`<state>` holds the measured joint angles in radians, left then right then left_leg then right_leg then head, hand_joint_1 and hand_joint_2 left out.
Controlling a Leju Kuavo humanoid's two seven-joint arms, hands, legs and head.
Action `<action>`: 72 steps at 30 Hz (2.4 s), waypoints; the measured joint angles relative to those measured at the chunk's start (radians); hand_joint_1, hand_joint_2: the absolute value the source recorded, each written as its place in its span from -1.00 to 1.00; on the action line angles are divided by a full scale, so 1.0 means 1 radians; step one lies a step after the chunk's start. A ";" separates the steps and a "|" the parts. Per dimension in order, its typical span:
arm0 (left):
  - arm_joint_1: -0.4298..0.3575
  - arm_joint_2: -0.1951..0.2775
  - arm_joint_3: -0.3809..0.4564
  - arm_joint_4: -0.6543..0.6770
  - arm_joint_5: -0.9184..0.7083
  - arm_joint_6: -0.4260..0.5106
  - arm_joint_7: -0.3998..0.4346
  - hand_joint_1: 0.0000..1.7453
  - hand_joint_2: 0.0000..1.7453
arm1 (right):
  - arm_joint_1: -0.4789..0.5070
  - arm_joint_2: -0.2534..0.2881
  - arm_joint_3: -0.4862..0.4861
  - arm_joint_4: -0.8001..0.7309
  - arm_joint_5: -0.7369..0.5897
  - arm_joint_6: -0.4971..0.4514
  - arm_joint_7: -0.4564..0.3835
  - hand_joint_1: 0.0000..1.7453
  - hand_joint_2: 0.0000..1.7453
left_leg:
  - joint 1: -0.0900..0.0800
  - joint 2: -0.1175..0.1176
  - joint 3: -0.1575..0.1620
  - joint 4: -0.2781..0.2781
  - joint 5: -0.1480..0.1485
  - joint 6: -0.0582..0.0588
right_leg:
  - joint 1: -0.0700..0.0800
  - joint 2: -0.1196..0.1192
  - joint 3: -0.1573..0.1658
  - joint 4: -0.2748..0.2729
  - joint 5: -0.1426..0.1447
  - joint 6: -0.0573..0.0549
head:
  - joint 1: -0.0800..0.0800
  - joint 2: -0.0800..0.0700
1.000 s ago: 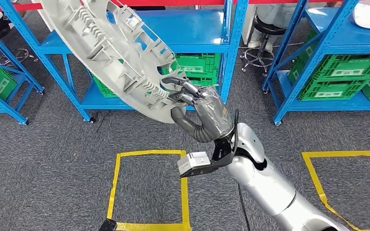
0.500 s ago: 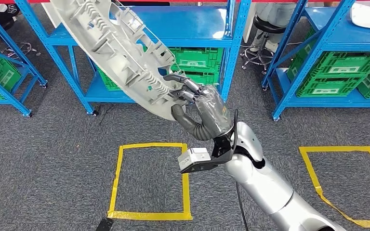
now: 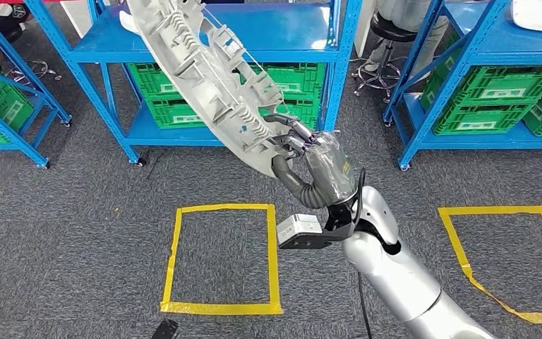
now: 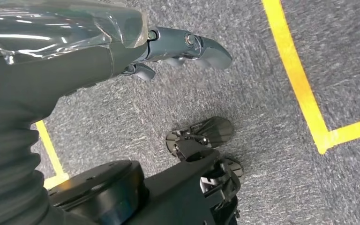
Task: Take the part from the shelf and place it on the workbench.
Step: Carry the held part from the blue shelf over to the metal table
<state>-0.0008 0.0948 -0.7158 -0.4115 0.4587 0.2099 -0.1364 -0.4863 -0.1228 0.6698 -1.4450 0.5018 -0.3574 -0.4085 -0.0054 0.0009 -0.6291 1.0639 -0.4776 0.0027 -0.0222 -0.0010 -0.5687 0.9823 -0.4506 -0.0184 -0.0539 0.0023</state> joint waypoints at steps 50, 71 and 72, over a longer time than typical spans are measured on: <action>-0.034 -0.026 -0.023 0.044 0.020 0.012 -0.008 -1.00 1.00 | 0.036 0.006 -0.019 -0.034 0.024 0.023 0.015 1.00 1.00 | 0.011 -0.001 0.047 -0.090 0.054 0.036 | 0.006 0.002 -0.155 0.298 -0.104 0.031 | -0.002 0.000; -0.036 -0.030 -0.023 0.056 0.030 0.020 -0.009 -1.00 1.00 | 0.036 0.013 -0.032 -0.034 -0.002 0.043 0.003 1.00 1.00 | 0.007 -0.003 0.023 -0.069 0.058 0.013 | 0.014 0.005 -0.024 0.019 0.002 0.015 | -0.004 0.000; -0.036 -0.030 -0.023 0.056 0.030 0.021 -0.009 -1.00 1.00 | 0.036 0.013 -0.032 -0.034 -0.001 0.043 0.001 1.00 1.00 | 0.007 -0.003 0.023 -0.069 0.058 0.012 | 0.014 0.005 -0.024 0.019 0.002 0.015 | -0.004 0.000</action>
<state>-0.0364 0.0646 -0.7389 -0.3558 0.4891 0.2308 -0.1451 -0.4504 -0.1101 0.6382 -1.4791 0.5008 -0.3147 -0.4070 0.0018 -0.0021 -0.6064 0.9950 -0.4198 0.0146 -0.0081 0.0044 -0.5931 1.0009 -0.4483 -0.0035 -0.0580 0.0022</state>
